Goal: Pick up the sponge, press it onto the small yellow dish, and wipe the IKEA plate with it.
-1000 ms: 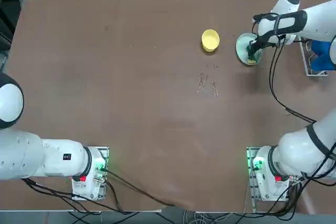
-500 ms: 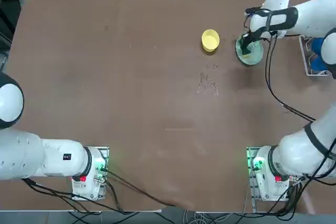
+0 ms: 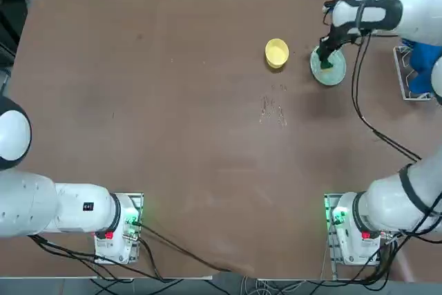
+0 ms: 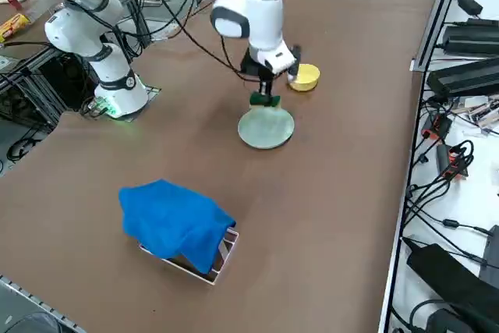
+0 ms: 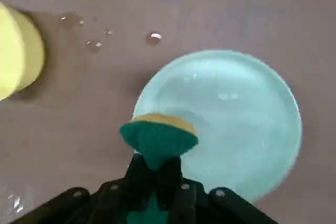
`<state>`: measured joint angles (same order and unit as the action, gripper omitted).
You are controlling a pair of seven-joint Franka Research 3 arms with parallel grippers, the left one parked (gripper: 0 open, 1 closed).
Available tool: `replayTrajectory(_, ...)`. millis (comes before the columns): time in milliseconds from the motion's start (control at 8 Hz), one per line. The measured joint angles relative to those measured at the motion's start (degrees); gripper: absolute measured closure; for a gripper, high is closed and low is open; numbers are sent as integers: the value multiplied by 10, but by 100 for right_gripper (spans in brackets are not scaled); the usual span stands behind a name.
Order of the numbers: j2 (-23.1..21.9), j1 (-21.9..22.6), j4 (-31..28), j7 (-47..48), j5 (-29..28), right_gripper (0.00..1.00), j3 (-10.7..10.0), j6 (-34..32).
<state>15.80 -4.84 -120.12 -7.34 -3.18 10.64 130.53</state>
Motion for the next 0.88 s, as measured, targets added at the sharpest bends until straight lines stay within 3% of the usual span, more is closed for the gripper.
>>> replayTrajectory(250,-77,18,-51,71,0,91,21,-27)
replayTrajectory(500,-134,97,-102,192,-1,91,32,-27)
replayTrajectory(875,-139,225,-128,359,-1,91,36,26)
